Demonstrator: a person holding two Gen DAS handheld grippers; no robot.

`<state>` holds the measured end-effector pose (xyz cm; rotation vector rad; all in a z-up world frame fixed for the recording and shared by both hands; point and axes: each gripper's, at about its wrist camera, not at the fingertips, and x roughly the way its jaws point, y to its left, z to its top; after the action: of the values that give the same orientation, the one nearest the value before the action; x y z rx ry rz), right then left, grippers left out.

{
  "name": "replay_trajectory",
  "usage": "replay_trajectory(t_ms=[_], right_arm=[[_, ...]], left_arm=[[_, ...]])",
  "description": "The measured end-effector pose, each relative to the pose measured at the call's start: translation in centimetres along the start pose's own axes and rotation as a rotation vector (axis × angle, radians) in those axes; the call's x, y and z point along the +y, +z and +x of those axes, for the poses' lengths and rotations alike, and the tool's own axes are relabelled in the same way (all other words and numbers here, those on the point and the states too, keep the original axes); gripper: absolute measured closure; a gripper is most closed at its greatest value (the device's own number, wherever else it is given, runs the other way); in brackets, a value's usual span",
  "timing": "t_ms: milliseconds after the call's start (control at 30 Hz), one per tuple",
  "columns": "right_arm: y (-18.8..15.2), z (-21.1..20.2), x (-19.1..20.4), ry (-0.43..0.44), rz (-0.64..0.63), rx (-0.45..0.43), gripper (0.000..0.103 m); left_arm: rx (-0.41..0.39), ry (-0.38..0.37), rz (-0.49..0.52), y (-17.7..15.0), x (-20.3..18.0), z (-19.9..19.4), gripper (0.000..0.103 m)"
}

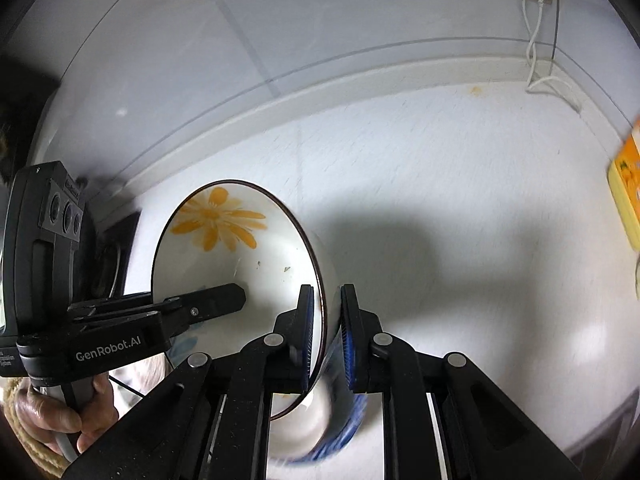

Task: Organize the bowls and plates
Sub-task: 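Lift the yellow-flower bowl with both grippers and carry it over the white bowl, then lower the yellow-flower bowl into the white bowl and open the right gripper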

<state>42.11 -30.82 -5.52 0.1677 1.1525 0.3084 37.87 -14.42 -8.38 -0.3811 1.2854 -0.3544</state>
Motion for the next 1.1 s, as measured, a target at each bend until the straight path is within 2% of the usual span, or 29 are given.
replay_trajectory(t_ms=[200,367,500,833,1000,1100], right_arm=[[-4.9,1.3,1.1,-0.005,0.008,0.071,0.091],[-6.3,3.2,0.4,-0.005,0.037,0.122,0.091],[-6.7,3.6,-0.2,0.019,0.042,0.135,0.091],[-7.1,2.6,-0.2,0.056,-0.011,0.126,0.081],[-6.7,1.1,-0.6,0.081,-0.041,0.072,0.081],[-6.7,0.1,-1.1,0.086,-0.041,0.037,0.081]], left_arm=[[0.051,0.023,-0.023,-4.6,1.9,1.3,0.089],[0.077,0.047,-0.036,-6.0,2.3,3.3,0.089],[0.062,0.079,-0.04,-6.2,2.0,3.4,0.089],[0.009,0.145,-0.075,-5.5,1.6,2.6,0.087],[-0.044,0.192,-0.055,-5.6,1.3,1.5,0.086],[-0.076,0.171,-0.056,-6.0,1.6,0.1,0.085]])
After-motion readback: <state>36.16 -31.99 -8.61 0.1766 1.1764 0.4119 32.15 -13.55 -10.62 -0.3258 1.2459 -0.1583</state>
